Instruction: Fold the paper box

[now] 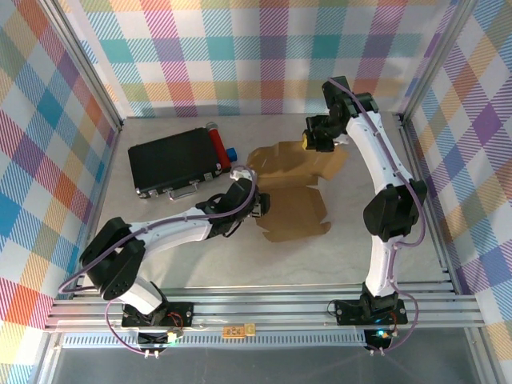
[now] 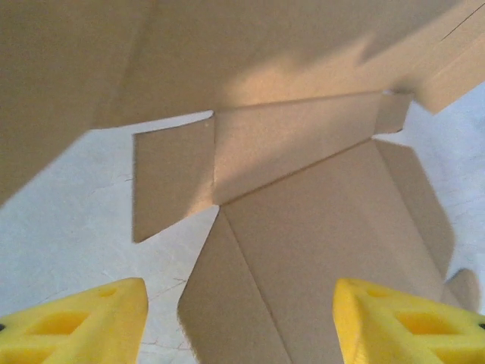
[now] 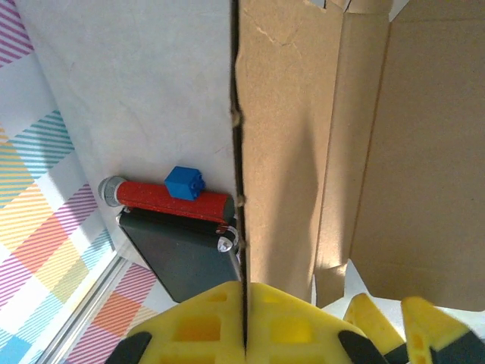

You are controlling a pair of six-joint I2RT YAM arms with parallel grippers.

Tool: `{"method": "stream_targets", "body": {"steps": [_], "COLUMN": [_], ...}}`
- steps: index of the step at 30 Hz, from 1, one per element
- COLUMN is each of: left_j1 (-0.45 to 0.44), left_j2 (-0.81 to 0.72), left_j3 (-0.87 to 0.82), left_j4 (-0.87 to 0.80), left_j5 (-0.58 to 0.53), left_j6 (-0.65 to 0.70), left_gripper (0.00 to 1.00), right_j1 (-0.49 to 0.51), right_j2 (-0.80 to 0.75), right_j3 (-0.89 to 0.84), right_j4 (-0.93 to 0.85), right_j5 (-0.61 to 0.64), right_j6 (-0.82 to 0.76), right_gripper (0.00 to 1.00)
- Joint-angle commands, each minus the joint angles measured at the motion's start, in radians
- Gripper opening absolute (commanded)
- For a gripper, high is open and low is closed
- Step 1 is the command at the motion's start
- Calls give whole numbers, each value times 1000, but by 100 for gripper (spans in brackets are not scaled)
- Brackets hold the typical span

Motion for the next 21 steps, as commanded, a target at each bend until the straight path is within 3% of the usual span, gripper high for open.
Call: {"method": "stream_targets", "body": {"steps": [1,5,11,17,21], "left_j1": [64,125,145,145,143], "left_j2": [-152,-218,-207,-138,-109], "left_j3": [-60,-82,-96,-79,-69], "left_j4": [65,38,195,365,404], "left_j5": [197,373,458,464,397], "left_j6": [19,74,213,245,252], "left_gripper": [66,66,66,66,65], "right_j1": [-35,-59,-67,-79,-90], "right_j2": [-26,-16,-60,-109,-132], "right_j3": [93,231,244,243,235], "right_j4": [-193,-325,-364,-353,-356], "right_j5": [-35,-42,-90,-95,-116], "right_j6": [102,110,135,160,167], "right_gripper": [0,0,0,0,0]}}
